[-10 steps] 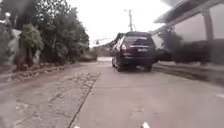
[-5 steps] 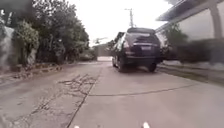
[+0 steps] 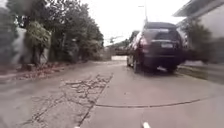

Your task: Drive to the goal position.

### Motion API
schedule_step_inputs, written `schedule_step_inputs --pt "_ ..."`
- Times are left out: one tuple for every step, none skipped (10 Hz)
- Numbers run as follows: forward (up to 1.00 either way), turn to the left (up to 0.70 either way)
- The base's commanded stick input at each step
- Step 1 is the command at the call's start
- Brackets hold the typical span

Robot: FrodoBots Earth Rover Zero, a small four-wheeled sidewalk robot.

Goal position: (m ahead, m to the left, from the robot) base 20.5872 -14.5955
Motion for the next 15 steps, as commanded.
schedule_step_inputs --pt "0.85 0.01" --pt "0.85 0.01" --pt "0.85 0.01" --pt "0.85 0.01" --pt "0.85 0.01" --pt "0.85 0.01" --pt "0.85 0.01" --pt "0.85 0.01" --pt "0.85 0.01" --pt "0.85 0.01" --pt "0.85 0.01" --pt "0.85 -0.19" --pt "0.85 -0.11" --pt "0.85 0.01" --pt "0.85 0.01"
